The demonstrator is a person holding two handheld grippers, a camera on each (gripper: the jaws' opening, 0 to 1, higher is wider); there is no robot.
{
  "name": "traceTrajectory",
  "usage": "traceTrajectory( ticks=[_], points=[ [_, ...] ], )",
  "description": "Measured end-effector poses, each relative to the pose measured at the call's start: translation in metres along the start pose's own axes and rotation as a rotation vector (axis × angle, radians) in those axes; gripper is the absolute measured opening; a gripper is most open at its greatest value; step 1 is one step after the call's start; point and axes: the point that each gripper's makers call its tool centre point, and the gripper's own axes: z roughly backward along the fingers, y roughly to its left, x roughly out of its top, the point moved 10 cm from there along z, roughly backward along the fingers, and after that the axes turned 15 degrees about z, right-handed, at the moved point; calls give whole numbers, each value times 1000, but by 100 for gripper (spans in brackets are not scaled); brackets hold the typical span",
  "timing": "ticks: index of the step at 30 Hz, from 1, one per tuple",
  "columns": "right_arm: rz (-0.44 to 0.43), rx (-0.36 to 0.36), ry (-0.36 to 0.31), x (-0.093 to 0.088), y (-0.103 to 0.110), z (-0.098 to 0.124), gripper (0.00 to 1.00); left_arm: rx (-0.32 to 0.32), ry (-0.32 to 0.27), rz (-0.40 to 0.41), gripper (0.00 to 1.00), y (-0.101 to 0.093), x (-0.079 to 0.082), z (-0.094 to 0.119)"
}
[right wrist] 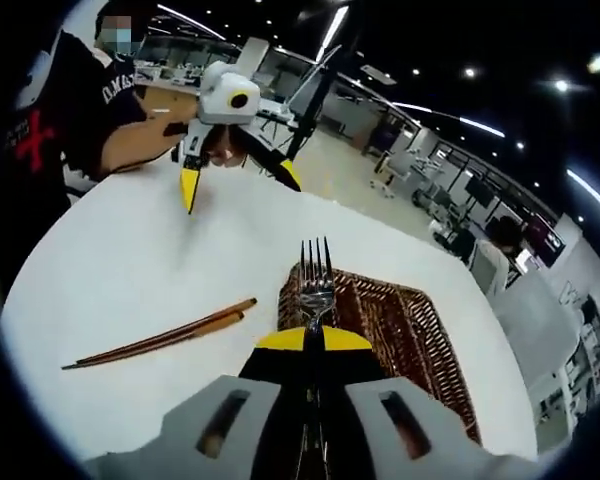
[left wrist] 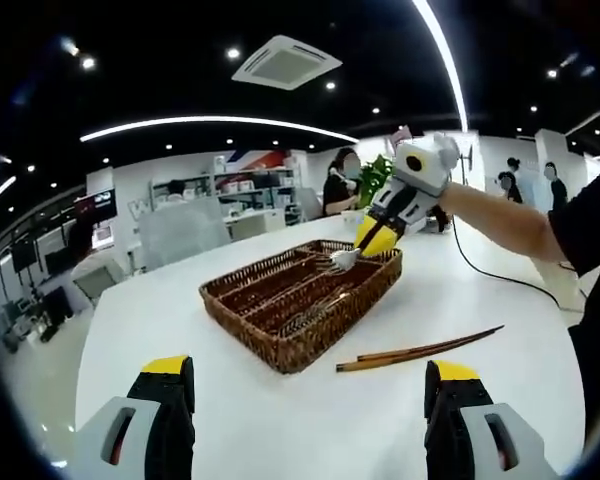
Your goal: Arrange the knives, forks, and spoons in their matching storage slots by inserting each utensil handle-first until every utensil is classified and aligned in the correct compartment
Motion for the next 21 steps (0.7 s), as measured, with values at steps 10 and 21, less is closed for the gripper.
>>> traceTrajectory(
  ticks=[10, 21],
  points=[
    [-41, -4, 52, -25, -33, -11, 0, 6, -13, 9, 100, 1, 1, 0],
    [-34, 19, 65, -47, -55, -33, 0, 7, -9, 6, 100, 0, 1, -3]
  ],
)
